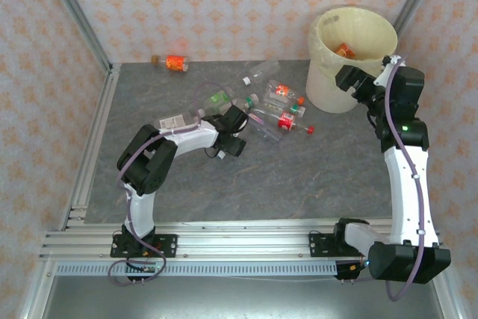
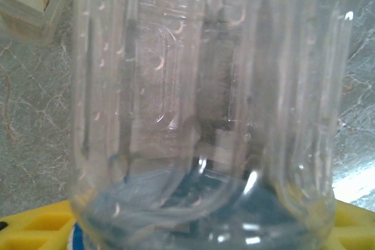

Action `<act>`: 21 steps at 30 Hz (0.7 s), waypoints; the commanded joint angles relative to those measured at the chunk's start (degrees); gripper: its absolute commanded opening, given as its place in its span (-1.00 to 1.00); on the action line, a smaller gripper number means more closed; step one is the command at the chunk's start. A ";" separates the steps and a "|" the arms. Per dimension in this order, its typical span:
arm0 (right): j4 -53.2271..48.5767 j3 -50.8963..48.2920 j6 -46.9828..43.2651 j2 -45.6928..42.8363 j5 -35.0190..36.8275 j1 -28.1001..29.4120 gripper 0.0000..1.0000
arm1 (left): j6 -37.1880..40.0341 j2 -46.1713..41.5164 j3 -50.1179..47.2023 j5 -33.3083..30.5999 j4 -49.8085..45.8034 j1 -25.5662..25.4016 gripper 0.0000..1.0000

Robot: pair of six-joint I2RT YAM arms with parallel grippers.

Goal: Put the plastic bottles in the bin

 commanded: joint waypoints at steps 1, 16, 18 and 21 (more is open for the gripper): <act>0.71 -0.52 -1.25 -1.13 -4.64 0.04 0.99 | 0.32 -2.32 -1.71 -0.72 0.31 0.22 0.19; 4.15 -4.09 -3.48 -0.74 -19.63 3.04 0.99 | -4.48 -19.89 -7.82 14.50 10.32 0.22 0.04; 3.59 -4.14 -4.60 -0.90 -19.86 4.45 0.98 | -4.53 -22.02 -7.62 17.64 11.24 0.26 0.04; 2.51 -4.17 -5.83 -0.89 -20.44 6.46 0.98 | -6.02 -25.03 -7.36 22.21 13.61 0.31 0.04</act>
